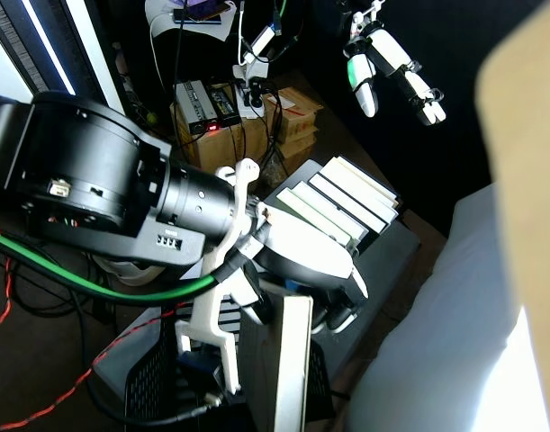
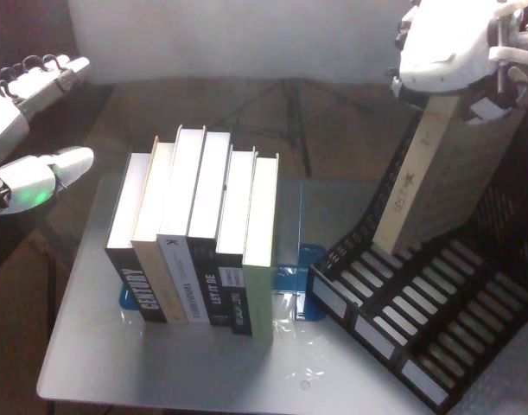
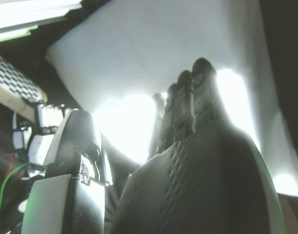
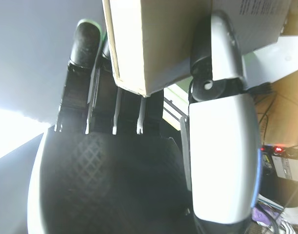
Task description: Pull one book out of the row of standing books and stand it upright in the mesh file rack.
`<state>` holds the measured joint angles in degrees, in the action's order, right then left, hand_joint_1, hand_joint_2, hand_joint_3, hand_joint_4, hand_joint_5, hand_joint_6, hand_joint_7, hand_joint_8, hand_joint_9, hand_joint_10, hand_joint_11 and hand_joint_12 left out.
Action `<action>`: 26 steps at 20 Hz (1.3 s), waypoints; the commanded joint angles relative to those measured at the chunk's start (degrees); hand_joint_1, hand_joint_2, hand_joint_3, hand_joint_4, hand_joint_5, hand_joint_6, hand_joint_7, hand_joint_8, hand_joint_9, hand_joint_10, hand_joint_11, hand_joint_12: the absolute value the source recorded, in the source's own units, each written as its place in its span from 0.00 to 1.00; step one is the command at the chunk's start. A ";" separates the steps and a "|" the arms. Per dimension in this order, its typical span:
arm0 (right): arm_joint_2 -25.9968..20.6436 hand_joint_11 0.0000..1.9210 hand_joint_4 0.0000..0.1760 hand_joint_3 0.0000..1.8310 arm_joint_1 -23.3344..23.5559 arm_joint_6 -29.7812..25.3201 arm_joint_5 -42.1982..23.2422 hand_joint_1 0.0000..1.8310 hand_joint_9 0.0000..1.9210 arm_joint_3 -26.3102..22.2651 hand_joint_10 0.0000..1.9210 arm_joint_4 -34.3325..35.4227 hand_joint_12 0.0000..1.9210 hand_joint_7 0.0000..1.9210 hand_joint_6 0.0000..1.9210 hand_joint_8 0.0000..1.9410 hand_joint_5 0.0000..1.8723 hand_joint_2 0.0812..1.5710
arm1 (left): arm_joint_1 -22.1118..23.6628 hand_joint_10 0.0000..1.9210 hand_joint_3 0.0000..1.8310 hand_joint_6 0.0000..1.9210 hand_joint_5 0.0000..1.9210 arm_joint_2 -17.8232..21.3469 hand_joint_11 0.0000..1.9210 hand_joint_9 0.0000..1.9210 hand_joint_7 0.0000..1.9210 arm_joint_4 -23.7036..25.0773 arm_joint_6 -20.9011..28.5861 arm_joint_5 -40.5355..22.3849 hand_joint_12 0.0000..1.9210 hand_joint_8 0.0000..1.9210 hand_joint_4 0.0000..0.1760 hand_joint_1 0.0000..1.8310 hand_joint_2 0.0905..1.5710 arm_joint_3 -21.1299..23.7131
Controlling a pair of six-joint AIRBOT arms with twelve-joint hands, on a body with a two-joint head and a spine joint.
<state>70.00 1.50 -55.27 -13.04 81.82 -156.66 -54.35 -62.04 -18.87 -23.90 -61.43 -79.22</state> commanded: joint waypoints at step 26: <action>1.23 0.00 0.00 0.00 -3.93 -1.68 4.75 0.64 0.24 4.57 0.40 -0.84 0.87 0.41 0.24 0.01 0.33 0.72 | 0.15 0.00 0.00 0.00 0.05 -0.57 0.00 0.00 0.00 -0.60 1.21 -7.54 0.00 0.00 0.08 0.39 0.89 -1.29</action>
<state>72.31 -2.55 -57.06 -13.21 86.08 -156.75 -54.46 -62.72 -18.65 -23.03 -61.80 -79.99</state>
